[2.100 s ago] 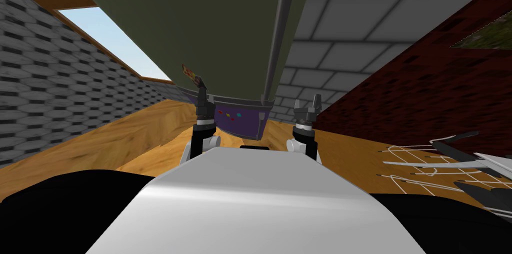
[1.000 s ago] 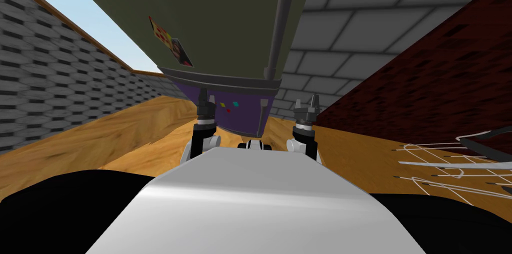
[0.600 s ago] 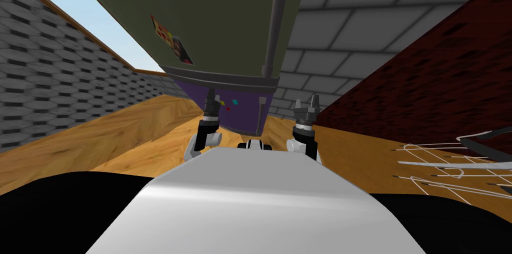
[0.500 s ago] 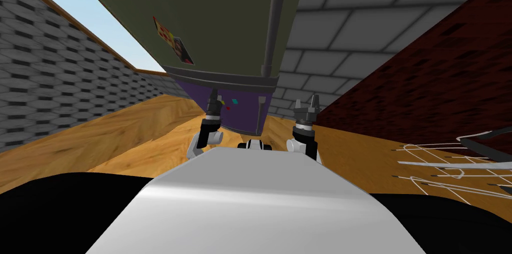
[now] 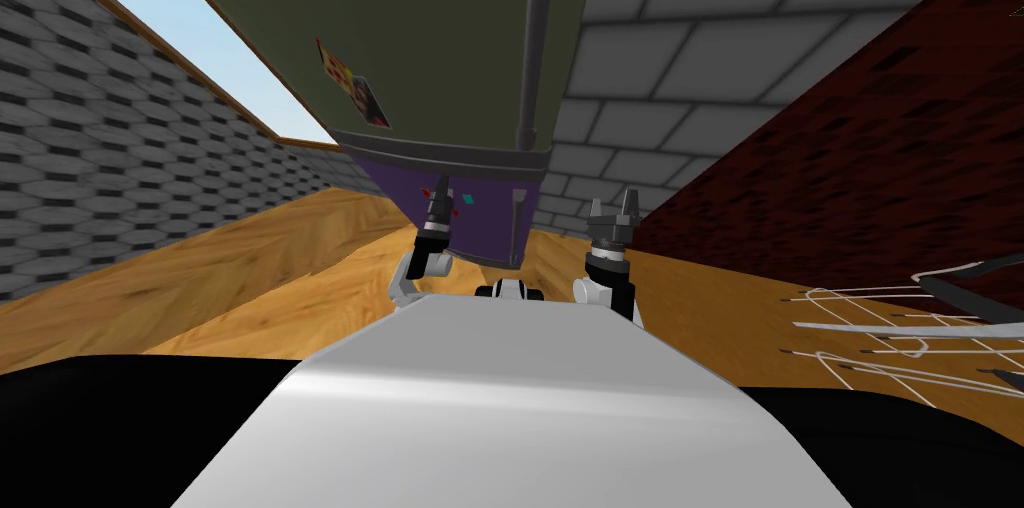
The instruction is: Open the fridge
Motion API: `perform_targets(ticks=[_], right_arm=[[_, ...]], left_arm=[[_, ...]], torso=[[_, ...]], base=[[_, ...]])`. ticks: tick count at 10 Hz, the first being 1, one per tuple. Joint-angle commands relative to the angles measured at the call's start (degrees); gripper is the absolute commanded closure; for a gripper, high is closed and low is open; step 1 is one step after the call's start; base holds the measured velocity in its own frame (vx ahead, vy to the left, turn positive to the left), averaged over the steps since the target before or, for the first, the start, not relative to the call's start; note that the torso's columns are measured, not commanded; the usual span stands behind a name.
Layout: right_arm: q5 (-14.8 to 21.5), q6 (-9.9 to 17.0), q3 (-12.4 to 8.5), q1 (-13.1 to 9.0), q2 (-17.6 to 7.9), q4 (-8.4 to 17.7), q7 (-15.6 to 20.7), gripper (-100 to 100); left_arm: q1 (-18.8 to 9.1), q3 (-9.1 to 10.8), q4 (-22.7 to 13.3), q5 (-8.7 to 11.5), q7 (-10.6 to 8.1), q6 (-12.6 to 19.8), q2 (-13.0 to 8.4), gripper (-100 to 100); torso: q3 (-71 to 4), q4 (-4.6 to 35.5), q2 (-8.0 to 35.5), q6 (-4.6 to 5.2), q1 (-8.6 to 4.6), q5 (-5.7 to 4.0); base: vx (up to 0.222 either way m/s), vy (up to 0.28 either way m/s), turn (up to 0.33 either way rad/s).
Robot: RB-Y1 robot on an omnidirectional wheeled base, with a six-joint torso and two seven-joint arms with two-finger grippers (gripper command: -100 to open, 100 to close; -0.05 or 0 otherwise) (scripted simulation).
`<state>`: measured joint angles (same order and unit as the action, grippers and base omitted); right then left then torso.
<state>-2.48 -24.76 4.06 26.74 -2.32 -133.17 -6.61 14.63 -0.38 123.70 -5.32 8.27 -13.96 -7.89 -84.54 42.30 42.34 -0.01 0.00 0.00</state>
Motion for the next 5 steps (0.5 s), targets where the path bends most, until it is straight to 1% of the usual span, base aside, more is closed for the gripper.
perform_targets(ticks=[1, 2, 3, 4, 5], right_arm=[[0.0, 0.0, 0.0, 0.0, 0.0, 0.0, 0.0, 0], [0.0, 0.0, 0.0, 0.0, 0.0, 0.0, 0.0, 0], [0.0, 0.0, 0.0, 0.0, 0.0, 0.0, 0.0, 0], [0.0, 0.0, 0.0, 0.0, 0.0, 0.0, 0.0, 0], [0.0, 0.0, 0.0, 0.0, 0.0, 0.0, 0.0, 0]], left_arm=[[-4.4, -0.49, -4.1, 0.2, 0.49, 2.1, -0.4, -100], [-5.2, -0.49, -4.1, 0.2, 0.49, 2.1, -0.4, -100], [-7.4, -0.88, -6.6, 0.3, 0.84, 3.5, -0.6, -100], [-8.2, -0.88, -6.7, 0.3, 0.84, 3.5, -0.6, -100], [-10.7, -1.28, -8.9, 0.5, 1.20, 5.0, -0.8, -100]], torso=[[0.0, 0.0, -0.1, 0.01, 0.03, 0.00], [-0.1, 0.0, -0.1, 0.00, 0.01, 0.00], [-0.1, 0.0, -0.1, 0.00, 0.03, 0.00], [0.0, 0.0, -0.1, 0.01, -0.04, -0.01], [0.0, 0.0, 0.0, 0.00, -0.03, -0.02]], base=[[-0.052, -0.044, 0.021], [-0.047, -0.036, 0.014], [-0.057, -0.052, 0.025], [-0.053, -0.053, 0.013], [-0.067, -0.054, 0.035]])
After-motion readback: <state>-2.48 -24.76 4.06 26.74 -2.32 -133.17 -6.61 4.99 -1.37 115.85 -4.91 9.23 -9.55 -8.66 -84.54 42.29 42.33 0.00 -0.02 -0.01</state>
